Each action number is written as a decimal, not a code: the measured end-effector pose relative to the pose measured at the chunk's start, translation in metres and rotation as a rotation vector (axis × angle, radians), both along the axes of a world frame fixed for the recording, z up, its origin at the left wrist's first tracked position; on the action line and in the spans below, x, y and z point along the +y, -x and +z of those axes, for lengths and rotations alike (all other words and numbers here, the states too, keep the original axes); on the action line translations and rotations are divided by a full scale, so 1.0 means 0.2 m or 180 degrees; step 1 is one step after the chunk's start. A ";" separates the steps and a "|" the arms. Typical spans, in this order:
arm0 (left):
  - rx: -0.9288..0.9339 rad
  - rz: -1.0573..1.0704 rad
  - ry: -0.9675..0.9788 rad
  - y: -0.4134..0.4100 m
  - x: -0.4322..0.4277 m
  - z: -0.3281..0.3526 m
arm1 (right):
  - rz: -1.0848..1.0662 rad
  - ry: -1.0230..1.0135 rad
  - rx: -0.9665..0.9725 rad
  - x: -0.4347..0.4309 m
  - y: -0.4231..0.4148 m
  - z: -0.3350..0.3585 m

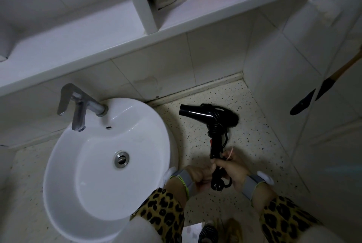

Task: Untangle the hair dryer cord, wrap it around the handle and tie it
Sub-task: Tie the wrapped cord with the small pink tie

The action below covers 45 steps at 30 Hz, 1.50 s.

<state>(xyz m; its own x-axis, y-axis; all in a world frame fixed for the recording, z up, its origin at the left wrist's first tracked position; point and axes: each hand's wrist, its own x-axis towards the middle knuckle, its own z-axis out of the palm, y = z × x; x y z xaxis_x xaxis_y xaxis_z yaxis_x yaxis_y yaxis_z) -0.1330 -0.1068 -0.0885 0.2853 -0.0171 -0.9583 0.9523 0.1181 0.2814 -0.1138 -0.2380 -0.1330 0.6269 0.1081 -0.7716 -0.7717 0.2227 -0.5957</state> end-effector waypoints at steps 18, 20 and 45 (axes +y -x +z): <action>-0.1092 0.0653 -0.0518 0.09 -0.16 -0.04 | 0.0296 0.0577 -0.0576 -0.04 0.02 0.03; -0.1471 0.0447 -0.0982 0.12 -0.18 -0.03 | 0.0394 0.0630 -0.0737 -0.03 0.03 0.03; -0.2042 0.1245 -0.0513 0.00 -0.27 0.08 | 0.0265 0.1282 -0.1960 0.03 0.03 0.23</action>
